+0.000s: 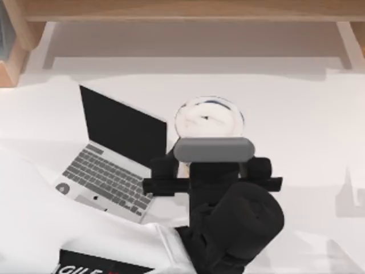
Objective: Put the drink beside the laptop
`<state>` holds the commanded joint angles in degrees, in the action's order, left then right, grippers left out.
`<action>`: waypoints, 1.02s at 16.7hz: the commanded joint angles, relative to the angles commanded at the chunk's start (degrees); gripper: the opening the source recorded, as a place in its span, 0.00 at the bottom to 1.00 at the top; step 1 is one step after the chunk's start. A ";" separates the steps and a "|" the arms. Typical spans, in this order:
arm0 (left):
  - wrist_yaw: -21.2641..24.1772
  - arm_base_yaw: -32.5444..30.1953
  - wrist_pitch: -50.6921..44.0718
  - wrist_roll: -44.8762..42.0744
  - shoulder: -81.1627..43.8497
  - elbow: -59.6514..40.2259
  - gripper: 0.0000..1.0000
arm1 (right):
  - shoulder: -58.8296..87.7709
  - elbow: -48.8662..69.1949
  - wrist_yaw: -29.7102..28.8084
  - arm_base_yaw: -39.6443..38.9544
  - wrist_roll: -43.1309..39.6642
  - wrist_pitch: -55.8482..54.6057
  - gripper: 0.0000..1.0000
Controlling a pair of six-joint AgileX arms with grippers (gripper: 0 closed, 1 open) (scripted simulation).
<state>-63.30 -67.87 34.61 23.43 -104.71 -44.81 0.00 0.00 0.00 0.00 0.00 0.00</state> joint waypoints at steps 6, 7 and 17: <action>-0.08 -0.28 2.73 -0.11 -0.94 -0.30 0.00 | 0.00 0.00 0.00 0.00 0.00 0.00 1.00; -0.11 -0.30 3.40 -0.12 -1.19 -0.38 0.00 | 0.00 0.00 0.00 0.00 0.00 0.00 1.00; -0.07 -0.33 7.77 0.06 -5.65 1.42 0.00 | 0.00 0.00 0.00 0.00 0.00 0.00 1.00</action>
<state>-63.38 -68.21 42.38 23.49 -110.36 -43.40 0.00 0.00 0.00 0.00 0.00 0.00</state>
